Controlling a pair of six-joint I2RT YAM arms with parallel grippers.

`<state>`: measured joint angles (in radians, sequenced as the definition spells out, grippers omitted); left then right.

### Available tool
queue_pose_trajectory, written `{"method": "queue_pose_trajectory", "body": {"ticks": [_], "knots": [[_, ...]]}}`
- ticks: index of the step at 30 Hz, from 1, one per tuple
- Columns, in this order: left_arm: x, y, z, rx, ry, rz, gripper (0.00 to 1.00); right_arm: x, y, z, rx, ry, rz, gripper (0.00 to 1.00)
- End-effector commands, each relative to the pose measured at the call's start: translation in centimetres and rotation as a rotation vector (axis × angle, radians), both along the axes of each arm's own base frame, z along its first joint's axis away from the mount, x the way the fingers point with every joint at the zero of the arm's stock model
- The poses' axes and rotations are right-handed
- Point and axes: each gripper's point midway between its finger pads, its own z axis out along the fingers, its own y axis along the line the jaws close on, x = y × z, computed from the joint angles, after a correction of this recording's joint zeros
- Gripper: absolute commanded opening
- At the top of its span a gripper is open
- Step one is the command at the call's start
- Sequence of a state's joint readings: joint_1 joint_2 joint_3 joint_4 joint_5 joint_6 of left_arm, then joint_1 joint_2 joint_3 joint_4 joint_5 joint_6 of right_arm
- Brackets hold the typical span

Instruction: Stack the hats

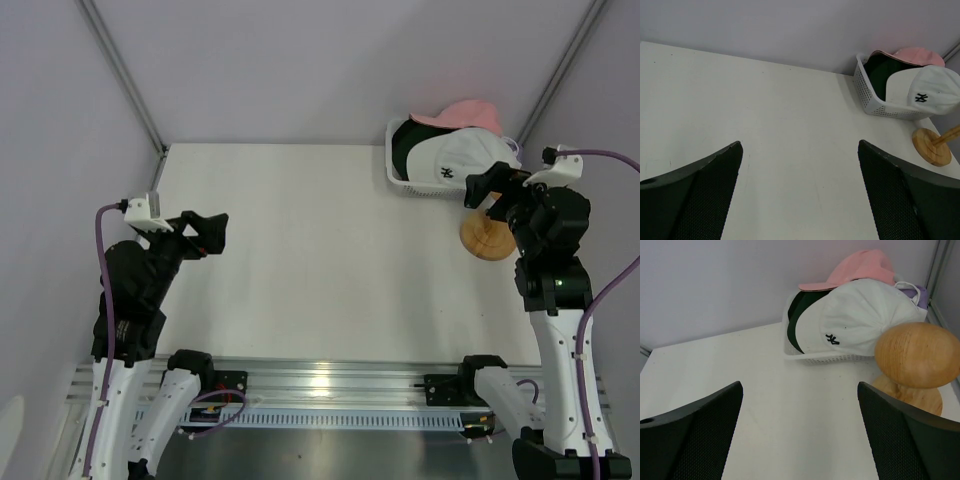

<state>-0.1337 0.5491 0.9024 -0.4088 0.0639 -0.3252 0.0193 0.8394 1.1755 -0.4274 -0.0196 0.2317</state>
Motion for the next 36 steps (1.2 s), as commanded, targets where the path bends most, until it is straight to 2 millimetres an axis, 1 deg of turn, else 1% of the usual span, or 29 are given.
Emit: {"method": "queue_pose_trajectory", "body": {"ticks": [1, 2, 3, 4, 6, 7, 8, 9, 10, 11, 12, 13, 14, 16, 17, 18, 21, 22, 24, 25, 26, 28, 29, 31, 34, 36], "knots": [[-0.1, -0.2, 0.7, -0.023, -0.014, -0.013, 1.00, 1.8, -0.2, 1.3, -0.010, -0.036, -0.014, 0.99], [-0.1, -0.3, 0.7, -0.026, -0.014, -0.018, 0.99, 2.4, -0.4, 1.2, -0.018, -0.023, -0.019, 0.99], [-0.1, -0.4, 0.7, -0.027, -0.015, -0.024, 0.99, 3.9, -0.9, 0.2, -0.032, 0.023, -0.048, 0.99], [-0.3, -0.5, 0.7, -0.031, -0.019, -0.033, 0.99, 4.4, -1.0, 1.4, -0.037, 0.011, -0.049, 0.99], [-0.3, -0.5, 0.7, -0.033, -0.021, -0.033, 1.00, 5.8, -1.1, 1.3, -0.061, 0.041, -0.051, 1.00], [-0.4, -0.5, 0.7, -0.034, -0.021, -0.036, 1.00, 7.3, -1.2, 0.5, -0.068, 0.075, -0.052, 0.99], [-0.4, -0.5, 0.7, -0.035, -0.026, -0.036, 1.00, 8.0, -1.4, 1.7, -0.080, 0.054, -0.057, 0.99], [-0.5, -0.5, 0.8, -0.035, -0.030, -0.039, 0.99, 8.7, -2.0, 1.8, -0.098, 0.057, -0.092, 1.00], [-0.4, -0.5, 0.7, -0.035, -0.029, -0.038, 1.00, 10.3, -2.6, 0.6, -0.110, 0.093, -0.117, 0.99], [-0.4, -0.5, 0.4, -0.038, -0.020, -0.037, 1.00, 11.2, -3.1, 1.4, -0.118, 0.079, -0.141, 0.99], [-0.3, -0.5, 0.2, -0.037, -0.013, -0.036, 1.00, 12.1, -3.6, 1.1, -0.134, 0.095, -0.166, 1.00], [-0.4, -0.5, 0.3, -0.037, -0.010, -0.037, 0.99, 13.0, -5.0, 0.7, -0.139, 0.114, -0.196, 1.00], [-0.3, -0.6, 0.0, -0.036, 0.005, -0.040, 0.99, 15.0, -5.2, -0.1, -0.147, 0.152, -0.188, 1.00], [-0.3, -0.7, 0.0, -0.034, 0.012, -0.046, 0.99, 16.8, -5.9, -1.2, -0.169, 0.193, -0.180, 1.00], [-0.3, -0.9, -0.3, -0.033, 0.018, -0.058, 1.00, 18.2, -6.0, -3.3, -0.180, 0.252, -0.169, 0.99], [-0.1, -1.0, -0.5, -0.034, 0.027, -0.062, 0.99, 18.8, -6.0, -2.5, -0.191, 0.239, -0.159, 0.99], [0.2, -1.6, -0.8, -0.034, 0.057, -0.100, 1.00, 20.2, -6.5, -4.0, -0.240, 0.268, -0.151, 0.99], [0.3, -1.8, -0.9, -0.034, 0.065, -0.109, 1.00, 20.6, -6.6, -4.1, -0.245, 0.261, -0.150, 0.99], [0.3, -2.0, -1.1, -0.036, 0.082, -0.126, 0.99, 21.2, -6.8, -5.3, -0.242, 0.288, -0.144, 1.00], [0.4, -2.1, -1.2, -0.035, 0.089, -0.130, 1.00, 21.2, -6.9, -6.1, -0.241, 0.313, -0.144, 0.99], [0.4, -2.1, -1.1, -0.035, 0.089, -0.130, 0.99, 21.2, -7.2, -6.4, -0.239, 0.322, -0.156, 0.99], [0.4, -2.0, -1.2, -0.036, 0.086, -0.130, 0.99, 21.3, -7.8, -8.2, -0.247, 0.353, -0.172, 1.00], [0.4, -1.9, -1.0, -0.038, 0.082, -0.129, 1.00, 21.3, -8.3, -8.7, -0.248, 0.364, -0.183, 1.00], [0.3, -2.0, -1.0, -0.039, 0.076, -0.137, 0.99, 21.4, -8.6, -10.2, -0.243, 0.390, -0.177, 0.99], [0.2, -2.0, -0.8, -0.040, 0.068, -0.140, 1.00, 21.7, -8.8, -11.5, -0.236, 0.415, -0.163, 0.99], [0.3, -1.7, -0.7, -0.046, 0.065, -0.135, 0.99, 21.8, -8.8, -12.0, -0.260, 0.429, -0.145, 0.98]]}}
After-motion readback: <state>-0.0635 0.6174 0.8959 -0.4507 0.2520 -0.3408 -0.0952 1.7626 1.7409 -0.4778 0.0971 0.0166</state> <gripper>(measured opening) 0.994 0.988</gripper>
